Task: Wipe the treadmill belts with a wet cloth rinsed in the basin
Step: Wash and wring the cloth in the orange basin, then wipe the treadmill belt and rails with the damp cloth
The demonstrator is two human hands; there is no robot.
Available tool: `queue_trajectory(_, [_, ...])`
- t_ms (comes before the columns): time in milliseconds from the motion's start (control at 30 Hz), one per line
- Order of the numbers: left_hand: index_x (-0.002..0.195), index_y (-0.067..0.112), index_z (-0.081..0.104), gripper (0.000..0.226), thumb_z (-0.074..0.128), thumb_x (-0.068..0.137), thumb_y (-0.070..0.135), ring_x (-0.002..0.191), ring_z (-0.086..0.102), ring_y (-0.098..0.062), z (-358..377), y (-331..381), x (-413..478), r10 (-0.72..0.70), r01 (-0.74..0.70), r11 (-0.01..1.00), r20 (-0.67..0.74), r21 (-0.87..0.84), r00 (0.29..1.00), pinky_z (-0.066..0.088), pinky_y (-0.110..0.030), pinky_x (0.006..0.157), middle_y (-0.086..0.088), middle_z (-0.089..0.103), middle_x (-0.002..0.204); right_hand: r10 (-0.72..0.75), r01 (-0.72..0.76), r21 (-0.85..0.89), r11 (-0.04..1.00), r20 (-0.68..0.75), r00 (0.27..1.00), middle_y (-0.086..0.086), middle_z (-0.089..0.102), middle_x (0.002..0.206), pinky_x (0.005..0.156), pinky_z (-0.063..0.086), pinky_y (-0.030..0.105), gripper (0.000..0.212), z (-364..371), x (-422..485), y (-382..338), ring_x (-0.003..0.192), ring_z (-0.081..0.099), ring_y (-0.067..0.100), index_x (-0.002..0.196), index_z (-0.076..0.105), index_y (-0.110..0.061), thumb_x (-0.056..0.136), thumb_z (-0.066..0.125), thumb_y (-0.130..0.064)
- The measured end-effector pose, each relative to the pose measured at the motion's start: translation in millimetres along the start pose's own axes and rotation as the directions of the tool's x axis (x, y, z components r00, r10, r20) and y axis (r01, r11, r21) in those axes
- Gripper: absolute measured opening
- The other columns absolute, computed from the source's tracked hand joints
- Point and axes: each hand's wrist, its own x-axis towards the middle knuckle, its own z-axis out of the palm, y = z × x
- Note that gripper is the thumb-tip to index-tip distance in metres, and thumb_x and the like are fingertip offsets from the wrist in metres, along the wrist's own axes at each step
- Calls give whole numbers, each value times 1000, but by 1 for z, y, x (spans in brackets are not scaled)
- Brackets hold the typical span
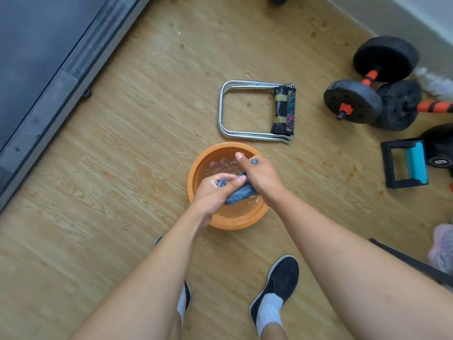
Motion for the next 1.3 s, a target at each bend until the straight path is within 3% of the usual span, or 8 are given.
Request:
queue_trajectory(100, [92, 9, 79, 24, 85, 88, 31, 75, 63, -2, -16, 32, -35, 36, -66, 987, 195, 147, 980, 45, -14, 69, 4, 74, 83, -67, 73, -66, 995, 84, 994, 3, 70, 74, 72, 51, 35, 48, -37, -32, -24, 68, 63, 16, 86, 64, -12, 83, 79, -57])
queue_trajectory(233, [86, 1, 71, 23, 92, 79, 9, 92, 68, -6, -23, 82, -86, 281, -308, 913, 136, 268, 950, 50, -17, 89, -9, 75, 100, -75, 66, 48, 997, 225, 971, 6, 79, 96, 86, 63, 44, 60, -88, -85, -61, 91, 77, 24, 107, 69, -19, 61, 96, -48])
queue_trajectory(333, [71, 12, 51, 40, 88, 80, -1, 91, 69, -11, -25, 121, -139, 323, -332, 915, 76, 228, 943, 54, -27, 87, -4, 74, 99, -139, 136, 31, 990, 291, 947, 6, 78, 101, 71, 61, 30, 51, -119, -142, -102, 84, 76, 13, 115, 68, -19, 72, 95, -26])
queue_trajectory(433, [67, 23, 36, 53, 83, 85, 6, 68, 47, -13, -26, 160, -218, 280, -296, 948, 137, 114, 950, 39, -29, 65, 6, 48, 69, -249, 285, -108, 952, 266, 931, 1, 76, 95, 68, 60, 34, 40, -145, -216, -160, 74, 70, 10, 107, 68, -26, 75, 93, -25])
queue_trajectory(600, [78, 22, 39, 38, 75, 90, 17, 73, 43, -10, -41, 245, -384, 386, -390, 885, -67, -254, 920, 37, -30, 72, 3, 42, 76, -475, 553, -120, 825, 384, 792, -1, 75, 97, 65, 54, 24, 21, -199, -373, -282, 79, 67, 7, 108, 66, -28, 93, 74, -15])
queue_trajectory(833, [97, 9, 53, 26, 79, 92, 5, 85, 55, -25, -89, 385, -637, 704, -679, 710, -210, 185, 678, 50, -41, 77, -13, 59, 94, -611, 726, -130, 675, 454, 649, -2, 73, 97, 89, 58, 35, 55, -267, -581, -410, 91, 72, 12, 129, 59, -44, 80, 83, -56])
queue_trajectory(1100, [127, 13, 62, 34, 74, 97, 5, 99, 67, -22, -154, 449, -796, 831, -776, 523, -9, 352, 556, 58, -36, 84, -7, 65, 112, -561, 797, 10, 604, 716, 416, 2, 79, 106, 99, 57, 53, 36, -219, -724, -481, 99, 76, 22, 112, 77, -20, 87, 74, -46])
queue_trajectory(1300, [125, 13, 65, 35, 66, 103, 40, 96, 72, -21, -239, 384, -779, 625, -690, 723, -425, 2, 654, 57, -34, 85, -8, 71, 112, -743, 801, 217, 558, 560, 366, 10, 75, 101, 84, 60, 46, 18, -127, -784, -504, 96, 74, 29, 108, 71, -16, 102, 64, -32])
